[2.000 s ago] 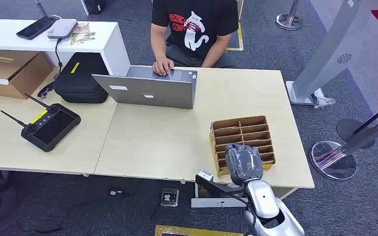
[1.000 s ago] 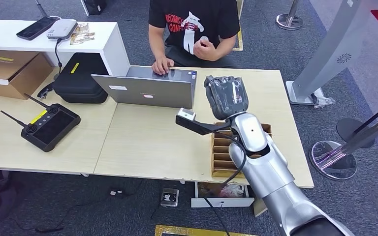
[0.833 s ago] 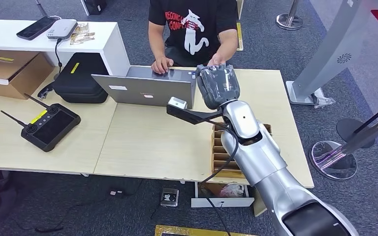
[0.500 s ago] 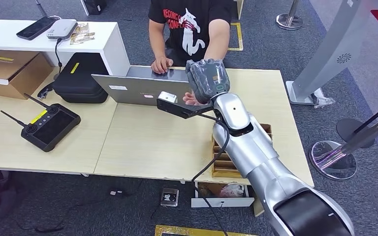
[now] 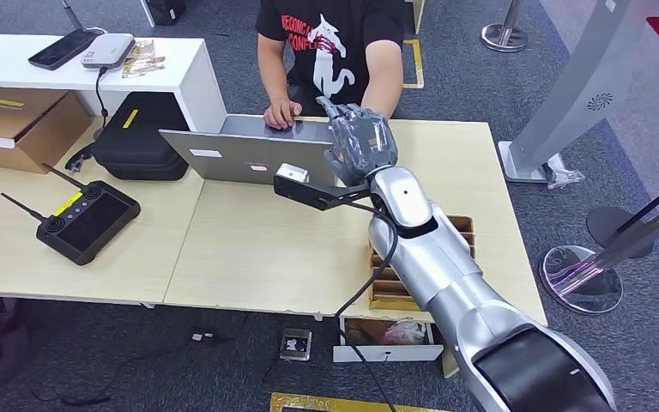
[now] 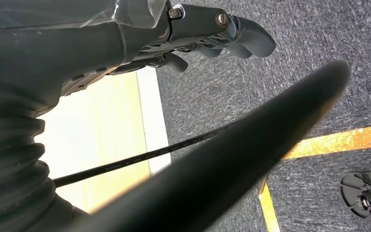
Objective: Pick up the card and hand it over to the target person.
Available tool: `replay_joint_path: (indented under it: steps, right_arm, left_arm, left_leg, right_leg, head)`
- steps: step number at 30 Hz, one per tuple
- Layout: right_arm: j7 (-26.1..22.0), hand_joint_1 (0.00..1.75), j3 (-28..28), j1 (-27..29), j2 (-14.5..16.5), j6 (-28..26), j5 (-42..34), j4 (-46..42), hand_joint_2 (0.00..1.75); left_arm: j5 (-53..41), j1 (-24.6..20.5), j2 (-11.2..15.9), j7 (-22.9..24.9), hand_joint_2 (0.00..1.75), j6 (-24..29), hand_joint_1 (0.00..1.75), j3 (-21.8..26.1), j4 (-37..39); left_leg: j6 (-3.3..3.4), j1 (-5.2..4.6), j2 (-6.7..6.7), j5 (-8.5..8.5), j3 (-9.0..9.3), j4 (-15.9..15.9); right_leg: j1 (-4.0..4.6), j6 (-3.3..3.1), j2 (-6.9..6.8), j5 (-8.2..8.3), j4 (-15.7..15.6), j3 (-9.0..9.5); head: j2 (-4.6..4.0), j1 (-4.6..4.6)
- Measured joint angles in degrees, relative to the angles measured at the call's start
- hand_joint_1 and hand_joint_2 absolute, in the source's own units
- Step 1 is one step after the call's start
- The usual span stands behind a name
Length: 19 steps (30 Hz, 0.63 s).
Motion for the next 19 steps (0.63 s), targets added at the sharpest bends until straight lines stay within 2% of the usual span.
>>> replay_joint_path:
  steps: [5,8,14,19]
  right_arm:
    - [-1.97,0.0,-0.83,1.39,-1.32,2.09,-3.56,-6.06,1.75]
    - [-3.2,0.0,-1.28,2.99,-3.55,5.35,-7.34,-12.5,1.75]
    - [-6.92,0.0,-4.08,7.01,-11.51,13.84,-19.06,-24.17,1.75]
    - [-13.53,0.0,-8.74,12.19,-19.05,26.67,-37.22,-30.3,1.75]
  left_arm:
    - [0.36,-0.05,0.17,0.44,1.75,-0.06,0.0,0.39,-0.02]
    - [0.62,0.03,0.31,0.71,1.75,0.08,0.0,0.66,-0.01]
    - [1.11,0.27,0.21,0.99,1.75,0.47,0.0,1.17,-0.02]
    - [1.32,0.46,0.27,1.02,1.75,0.54,0.0,1.42,0.01]
  left_leg:
    - [-0.01,0.0,-0.07,-0.03,-0.06,0.08]
    - [-0.01,0.02,-0.13,-0.03,-0.07,0.09]
    - [0.02,0.03,-0.32,-0.01,-0.1,0.09]
    - [0.07,0.01,-0.39,0.1,0.01,-0.11]
  right_leg:
    - [0.0,0.01,-0.05,-0.06,0.09,-0.06]
    - [0.01,0.01,-0.11,-0.07,0.08,-0.06]
    - [0.03,0.04,-0.29,-0.08,0.02,-0.02]
    - [0.02,0.04,-0.42,0.01,-0.27,0.17]
  head:
    - [0.0,0.0]
    - [0.0,0.0]
    - [0.0,0.0]
    - [0.0,0.0]
